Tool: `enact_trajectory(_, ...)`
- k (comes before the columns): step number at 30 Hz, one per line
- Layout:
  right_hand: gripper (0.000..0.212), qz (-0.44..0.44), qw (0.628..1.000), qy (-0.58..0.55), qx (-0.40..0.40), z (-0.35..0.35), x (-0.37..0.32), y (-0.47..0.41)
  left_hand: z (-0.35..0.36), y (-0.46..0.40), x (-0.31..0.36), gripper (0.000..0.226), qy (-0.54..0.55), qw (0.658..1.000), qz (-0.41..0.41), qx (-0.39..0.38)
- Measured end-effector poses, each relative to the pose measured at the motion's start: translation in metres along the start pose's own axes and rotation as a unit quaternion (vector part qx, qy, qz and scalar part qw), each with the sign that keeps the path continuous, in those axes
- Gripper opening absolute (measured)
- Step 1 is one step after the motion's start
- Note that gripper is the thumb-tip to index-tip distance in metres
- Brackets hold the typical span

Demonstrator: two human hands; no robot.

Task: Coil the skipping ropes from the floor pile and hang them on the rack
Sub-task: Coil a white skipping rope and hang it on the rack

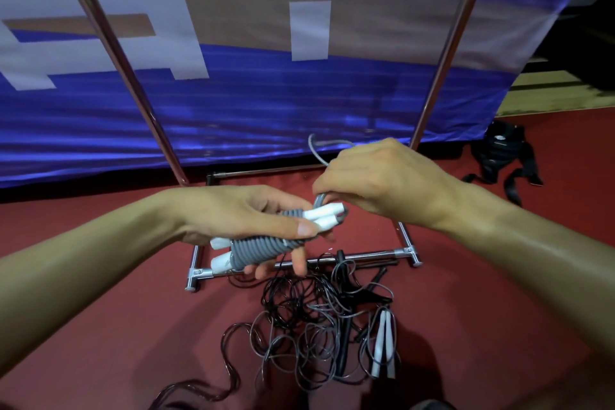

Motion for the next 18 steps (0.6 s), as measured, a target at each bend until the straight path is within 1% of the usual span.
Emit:
enact_trajectory(2, 0.009, -0.019, 0.999, 0.037, 0.009, -0.007, -0.006, -0.002, 0.000, 0.002, 0.001, 0.015, -0.005, 1.000, -0.003, 0.002)
enact_trajectory(3, 0.014, -0.019, 0.999, 0.046, -0.002, -0.008, -0.005, -0.002, -0.001, 0.003, 0.000, 0.014, -0.013, 1.000, -0.007, 0.006)
enact_trajectory(4, 0.022, -0.018, 0.998, 0.043, -0.037, -0.006, -0.005, -0.005, -0.001, 0.002, -0.003, 0.012, -0.027, 0.999, -0.014, 0.012)
enact_trajectory(5, 0.025, -0.011, 0.996, 0.030, -0.089, 0.000, -0.005, -0.008, -0.002, 0.002, -0.006, 0.011, -0.044, 0.999, -0.024, 0.020)
enact_trajectory(7, 0.018, 0.031, 0.973, -0.002, -0.227, 0.023, -0.004, -0.012, -0.005, -0.001, -0.016, 0.018, -0.076, 0.995, -0.055, 0.035)
enact_trajectory(9, 0.042, 0.080, 0.936, -0.015, -0.342, 0.046, -0.001, -0.010, -0.006, -0.004, -0.026, 0.021, -0.093, 0.991, -0.085, 0.041)
enact_trajectory(10, 0.047, 0.095, 0.918, -0.001, -0.384, 0.053, -0.002, -0.008, -0.006, -0.005, -0.029, 0.022, -0.097, 0.990, -0.093, 0.042)
enact_trajectory(11, 0.045, 0.102, 0.915, 0.019, -0.391, 0.056, -0.003, -0.009, -0.006, -0.005, -0.031, 0.023, -0.095, 0.990, -0.097, 0.041)
enact_trajectory(12, 0.038, 0.100, 0.924, 0.037, -0.368, 0.053, -0.004, -0.012, -0.005, -0.006, -0.032, 0.024, -0.091, 0.990, -0.099, 0.041)
enact_trajectory(14, 0.022, 0.091, 0.949, 0.074, -0.292, 0.041, -0.008, -0.017, -0.005, -0.007, -0.032, 0.027, -0.079, 0.991, -0.101, 0.038)
enact_trajectory(15, 0.017, 0.082, 0.959, 0.092, -0.255, 0.032, -0.013, -0.019, -0.004, -0.007, -0.031, 0.029, -0.073, 0.991, -0.104, 0.036)
enact_trajectory(16, 0.016, 0.071, 0.967, 0.109, -0.217, 0.025, -0.018, -0.021, -0.005, -0.007, -0.030, 0.032, -0.066, 0.991, -0.106, 0.036)
enact_trajectory(17, 0.019, 0.070, 0.970, 0.119, -0.198, 0.022, -0.021, -0.021, -0.007, -0.006, -0.029, 0.036, -0.063, 0.991, -0.108, 0.037)
enact_trajectory(18, 0.022, 0.078, 0.969, 0.122, -0.198, 0.023, -0.022, -0.021, -0.009, -0.004, -0.027, 0.038, -0.064, 0.991, -0.108, 0.043)
Point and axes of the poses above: each hand's wrist, its own y-axis away from the middle knuckle, its own z-axis out of the palm, x = y × z, the point moved 8 cm from there along -y, towards the middle knuckle, and after that the axes turned 11 degrees about -x, right-handed, at the moved point
